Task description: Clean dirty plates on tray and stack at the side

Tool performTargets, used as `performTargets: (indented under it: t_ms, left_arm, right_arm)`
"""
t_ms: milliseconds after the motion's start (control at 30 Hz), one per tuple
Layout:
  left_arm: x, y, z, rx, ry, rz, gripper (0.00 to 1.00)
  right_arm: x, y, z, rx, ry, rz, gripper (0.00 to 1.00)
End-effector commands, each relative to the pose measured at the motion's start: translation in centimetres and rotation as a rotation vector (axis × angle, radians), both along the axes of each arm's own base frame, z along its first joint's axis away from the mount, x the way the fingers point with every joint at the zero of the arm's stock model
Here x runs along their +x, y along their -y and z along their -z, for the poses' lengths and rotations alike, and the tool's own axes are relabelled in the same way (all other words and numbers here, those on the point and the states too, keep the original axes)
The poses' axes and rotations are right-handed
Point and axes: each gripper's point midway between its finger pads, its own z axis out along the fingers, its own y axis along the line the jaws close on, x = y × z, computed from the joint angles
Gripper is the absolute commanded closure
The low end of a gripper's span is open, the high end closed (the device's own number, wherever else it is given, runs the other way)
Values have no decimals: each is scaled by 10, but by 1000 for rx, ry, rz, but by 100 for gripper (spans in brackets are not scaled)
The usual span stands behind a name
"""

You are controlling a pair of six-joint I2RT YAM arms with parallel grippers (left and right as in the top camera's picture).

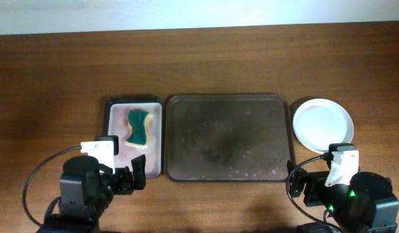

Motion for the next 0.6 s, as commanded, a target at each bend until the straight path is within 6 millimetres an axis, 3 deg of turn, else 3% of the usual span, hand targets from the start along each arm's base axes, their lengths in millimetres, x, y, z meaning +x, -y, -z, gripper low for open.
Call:
performTargets:
  t_ms: [0,100,267,400,567]
  left_arm:
    - [0,-2,3,14,0,-5,1]
    - [0,-2,3,14,0,-5,1]
    - [0,-2,3,14,-1,-5,1]
    - [0,-2,3,14,-1,-5,1]
    - [0,-2,3,14,-1,-5,0]
  right_arm:
    - [0,1,2,-3,-1,8,1]
    - [-3,7,0,-17,29,32,1]
    - [2,20,-6,-2,244,113,1]
    - [16,23,-1,20,454,133,1]
    - [50,21,-2,46,672,134,1]
